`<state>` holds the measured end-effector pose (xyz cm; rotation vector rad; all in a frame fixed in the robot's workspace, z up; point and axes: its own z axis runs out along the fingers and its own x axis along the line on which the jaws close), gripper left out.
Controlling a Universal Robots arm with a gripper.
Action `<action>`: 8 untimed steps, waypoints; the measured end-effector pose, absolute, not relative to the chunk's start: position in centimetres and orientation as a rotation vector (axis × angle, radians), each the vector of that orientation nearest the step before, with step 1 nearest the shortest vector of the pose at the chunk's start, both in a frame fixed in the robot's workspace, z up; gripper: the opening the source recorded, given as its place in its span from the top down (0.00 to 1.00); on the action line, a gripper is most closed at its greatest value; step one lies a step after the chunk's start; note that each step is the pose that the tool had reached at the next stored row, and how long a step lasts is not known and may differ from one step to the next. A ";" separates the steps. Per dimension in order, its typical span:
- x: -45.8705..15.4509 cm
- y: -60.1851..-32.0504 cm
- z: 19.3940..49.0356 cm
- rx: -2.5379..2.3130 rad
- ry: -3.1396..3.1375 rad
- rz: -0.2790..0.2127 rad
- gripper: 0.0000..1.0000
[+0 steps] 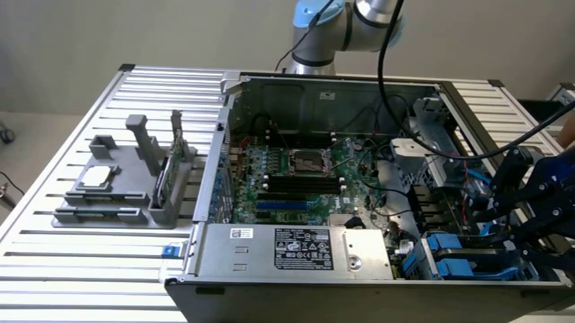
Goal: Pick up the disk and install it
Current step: 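Insert the first disk wire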
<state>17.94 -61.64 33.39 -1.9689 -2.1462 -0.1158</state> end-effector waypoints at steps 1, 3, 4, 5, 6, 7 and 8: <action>17.9 -61.6 33.5 -1.969 -2.147 -0.115 0.63; 17.9 -61.6 33.6 -1.970 -2.147 -0.114 0.63; 17.9 -61.6 33.6 -1.970 -2.147 -0.114 0.63; 17.9 -61.6 33.6 -1.970 -2.147 -0.114 0.63; 17.9 -61.6 33.6 -1.970 -2.148 -0.113 0.63; 18.0 -61.6 33.6 -1.971 -2.148 -0.112 0.63; 18.0 -61.6 33.6 -1.971 -2.148 -0.111 0.63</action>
